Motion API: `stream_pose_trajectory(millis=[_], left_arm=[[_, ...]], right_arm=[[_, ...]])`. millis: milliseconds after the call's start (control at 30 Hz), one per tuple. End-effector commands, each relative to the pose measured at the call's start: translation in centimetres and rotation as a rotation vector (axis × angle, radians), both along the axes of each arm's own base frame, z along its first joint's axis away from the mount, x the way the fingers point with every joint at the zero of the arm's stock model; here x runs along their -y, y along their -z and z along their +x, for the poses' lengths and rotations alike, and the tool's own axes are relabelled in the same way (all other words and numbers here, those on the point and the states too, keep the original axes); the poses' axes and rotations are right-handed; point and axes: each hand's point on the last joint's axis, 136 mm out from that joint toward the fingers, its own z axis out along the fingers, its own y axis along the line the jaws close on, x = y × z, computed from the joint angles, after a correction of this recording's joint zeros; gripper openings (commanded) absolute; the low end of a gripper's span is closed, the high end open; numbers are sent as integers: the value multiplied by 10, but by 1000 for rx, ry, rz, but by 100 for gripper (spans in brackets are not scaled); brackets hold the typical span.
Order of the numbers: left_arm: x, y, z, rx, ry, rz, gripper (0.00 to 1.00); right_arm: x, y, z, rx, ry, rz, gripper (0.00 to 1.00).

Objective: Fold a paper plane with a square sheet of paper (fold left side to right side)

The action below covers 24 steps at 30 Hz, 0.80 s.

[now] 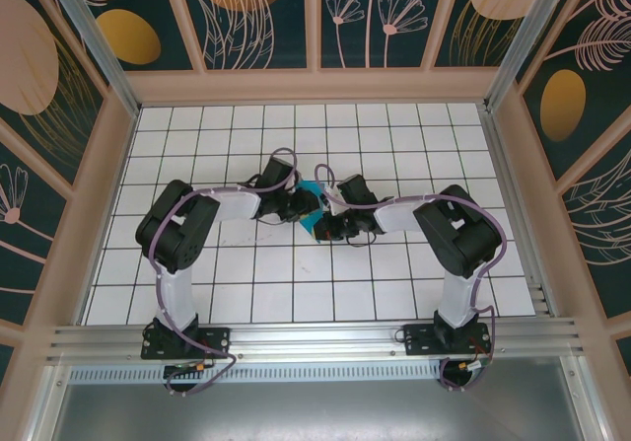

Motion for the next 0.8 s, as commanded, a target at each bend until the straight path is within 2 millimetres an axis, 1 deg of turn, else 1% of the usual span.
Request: stream_pose_trajectory(millis=[0,167,267,367,433,500,567,667,767], left_arm=[[-37,15,42,67,-89,130,33],[-52,12,69,94,-123,148,34],[-58,11,81,102,-130,148,36],[-57,4,92,122,-121,138,40],[-57,-4,103,141,-117,133,41],[-61,-10,116,161,-123,135,42],[-68,-10,126,160,-133,143,42],[-79,-9,135,161,-148,144,41],[-84,-25,138,191,-152,136,42]], right_arm=[[47,63,-40,-160,19,-259,0],[47,63,-41,-161,17,-256,0],[46,62,-41,-162,14,-249,0],[43,59,-39,-156,11,-233,1],[41,58,-38,-154,11,-229,1],[41,58,-38,-153,10,-228,1],[40,58,-38,-153,8,-229,1],[39,57,-38,-151,10,-224,1],[35,50,-34,-139,9,-203,1]])
